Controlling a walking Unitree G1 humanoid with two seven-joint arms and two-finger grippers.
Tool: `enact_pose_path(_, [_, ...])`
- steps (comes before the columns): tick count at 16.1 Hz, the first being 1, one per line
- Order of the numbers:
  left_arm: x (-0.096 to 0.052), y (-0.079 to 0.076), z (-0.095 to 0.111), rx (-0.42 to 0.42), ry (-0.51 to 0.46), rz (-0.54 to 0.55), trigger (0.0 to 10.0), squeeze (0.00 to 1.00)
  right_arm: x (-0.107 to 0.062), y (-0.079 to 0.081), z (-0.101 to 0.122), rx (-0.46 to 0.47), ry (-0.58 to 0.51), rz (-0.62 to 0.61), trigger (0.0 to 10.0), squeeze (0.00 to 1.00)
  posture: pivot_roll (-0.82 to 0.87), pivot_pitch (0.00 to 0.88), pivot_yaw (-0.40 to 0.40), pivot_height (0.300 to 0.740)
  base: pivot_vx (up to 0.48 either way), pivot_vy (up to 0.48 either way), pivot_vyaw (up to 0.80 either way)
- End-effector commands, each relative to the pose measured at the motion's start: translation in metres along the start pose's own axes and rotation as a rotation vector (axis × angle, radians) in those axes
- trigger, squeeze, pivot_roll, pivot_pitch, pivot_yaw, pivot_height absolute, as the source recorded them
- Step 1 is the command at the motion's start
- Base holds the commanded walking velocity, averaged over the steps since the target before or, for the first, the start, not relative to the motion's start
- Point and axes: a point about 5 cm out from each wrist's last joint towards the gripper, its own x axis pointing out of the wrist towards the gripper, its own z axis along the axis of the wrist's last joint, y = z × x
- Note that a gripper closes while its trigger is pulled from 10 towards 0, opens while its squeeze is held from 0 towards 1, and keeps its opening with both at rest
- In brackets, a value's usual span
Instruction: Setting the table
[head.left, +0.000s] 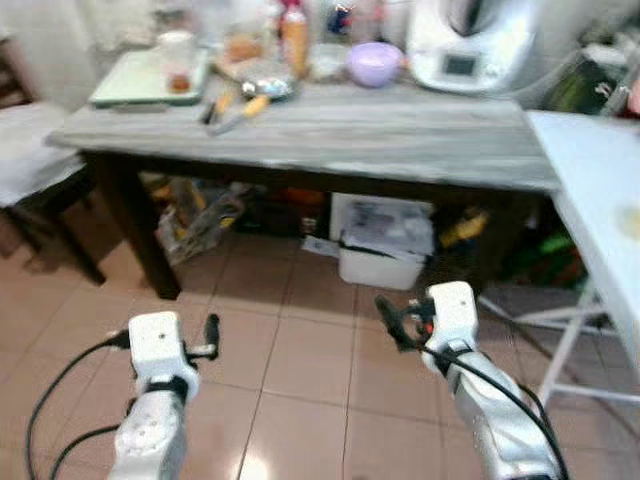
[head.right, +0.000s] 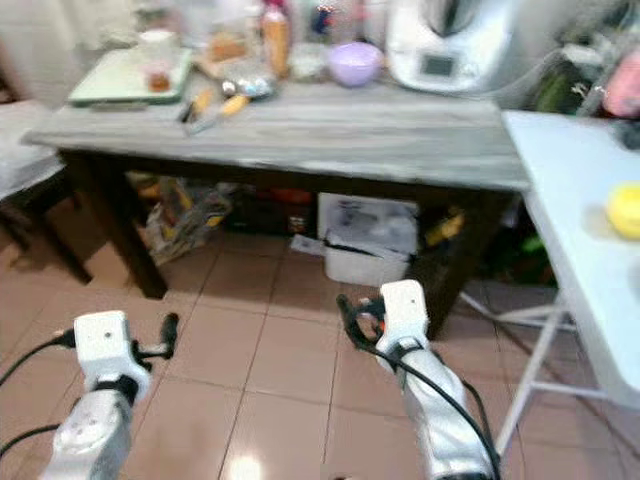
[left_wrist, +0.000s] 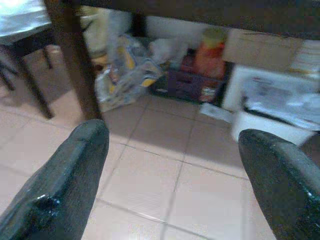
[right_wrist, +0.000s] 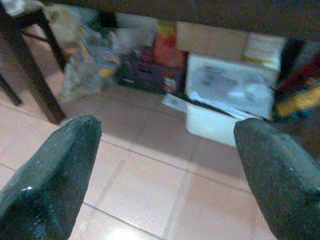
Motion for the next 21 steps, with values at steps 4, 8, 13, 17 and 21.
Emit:
enact_pose_path(4, [-0.001,0.0024,-0.0027,0.014,0.015,0.007,10.0,0.0,-0.0008,0.0007,0.0123,-0.003,-0.045,-0.008,10.0,0.0,-0.05,0.103,0.037,0.74,0.0,0.0,0.0])
enact_pose_path(8, [0.0015,0.0018,-0.0028,0.023,0.019,-0.004,10.0,0.0,-0.0025,0.0024,0.0131,-0.008,-0.048,-0.011,10.0,0.0,-0.06,0.103,0.046,0.74,0.0,0.336,-0.57])
enact_pose_path(13, [0.002,-0.0005,-0.0028,0.021,0.019,-0.012,10.0,0.0,-0.0046,0.0024,0.0129,-0.006,-0.045,-0.014,10.0,0.0,-0.06,0.106,0.049,0.74,0.0,0.392,-0.8])
enact_pose_path(17, [0.0008,0.0004,-0.0032,0.024,0.02,-0.009,10.0,0.0,-0.0055,0.0034,0.0142,-0.012,-0.052,-0.007,10.0,0.0,-0.06,0.107,0.048,0.74,0.0,0.419,-0.79])
enact_pose_path(21, [-0.0035,-0.0011,-0.0018,0.044,-0.011,-0.01,10.0,0.0,-0.008,0.0036,0.0166,-0.035,-0.063,0.008,10.0,0.0,-0.05,0.106,0.046,0.74,0.0,0.0,0.0])
